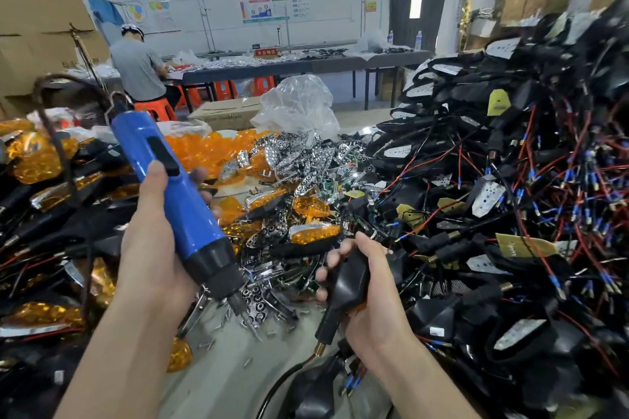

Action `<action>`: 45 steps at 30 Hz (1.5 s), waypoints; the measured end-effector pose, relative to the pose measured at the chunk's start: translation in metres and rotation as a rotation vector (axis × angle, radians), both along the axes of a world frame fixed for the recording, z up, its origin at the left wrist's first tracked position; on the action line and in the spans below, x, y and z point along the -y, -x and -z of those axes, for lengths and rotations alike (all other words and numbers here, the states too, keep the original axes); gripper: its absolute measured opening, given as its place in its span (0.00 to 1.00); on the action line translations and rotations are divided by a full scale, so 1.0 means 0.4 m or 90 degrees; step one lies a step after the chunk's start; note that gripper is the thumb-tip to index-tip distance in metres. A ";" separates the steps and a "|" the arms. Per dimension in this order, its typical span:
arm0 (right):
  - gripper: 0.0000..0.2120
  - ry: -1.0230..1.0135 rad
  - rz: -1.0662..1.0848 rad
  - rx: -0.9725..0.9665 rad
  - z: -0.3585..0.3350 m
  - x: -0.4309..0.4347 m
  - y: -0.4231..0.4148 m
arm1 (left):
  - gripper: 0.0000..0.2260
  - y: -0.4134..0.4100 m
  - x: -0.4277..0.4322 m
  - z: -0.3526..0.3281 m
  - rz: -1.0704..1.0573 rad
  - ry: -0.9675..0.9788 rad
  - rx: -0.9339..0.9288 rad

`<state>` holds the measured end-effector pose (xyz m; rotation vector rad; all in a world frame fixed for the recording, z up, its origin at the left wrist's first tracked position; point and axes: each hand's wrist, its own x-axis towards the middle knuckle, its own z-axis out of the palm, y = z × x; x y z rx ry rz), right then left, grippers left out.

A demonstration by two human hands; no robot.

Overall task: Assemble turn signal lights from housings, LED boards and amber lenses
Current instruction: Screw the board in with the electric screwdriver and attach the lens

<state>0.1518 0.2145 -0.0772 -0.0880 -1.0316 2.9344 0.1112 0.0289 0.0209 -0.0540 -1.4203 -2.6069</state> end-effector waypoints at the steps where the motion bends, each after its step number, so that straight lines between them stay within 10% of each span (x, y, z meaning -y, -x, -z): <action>1: 0.13 0.000 -0.006 -0.009 0.002 0.002 0.002 | 0.17 0.004 -0.005 -0.002 0.039 -0.032 -0.022; 7: 0.11 -0.023 -0.014 0.019 -0.002 0.009 0.016 | 0.15 0.060 -0.036 -0.031 0.148 -0.247 -0.089; 24: 0.21 -0.104 0.031 0.100 0.001 0.040 0.038 | 0.03 0.109 -0.093 0.021 -0.063 -0.204 -0.059; 45: 0.19 -0.090 0.099 0.085 0.024 0.037 0.041 | 0.18 0.104 -0.155 0.041 -0.174 -0.174 -0.042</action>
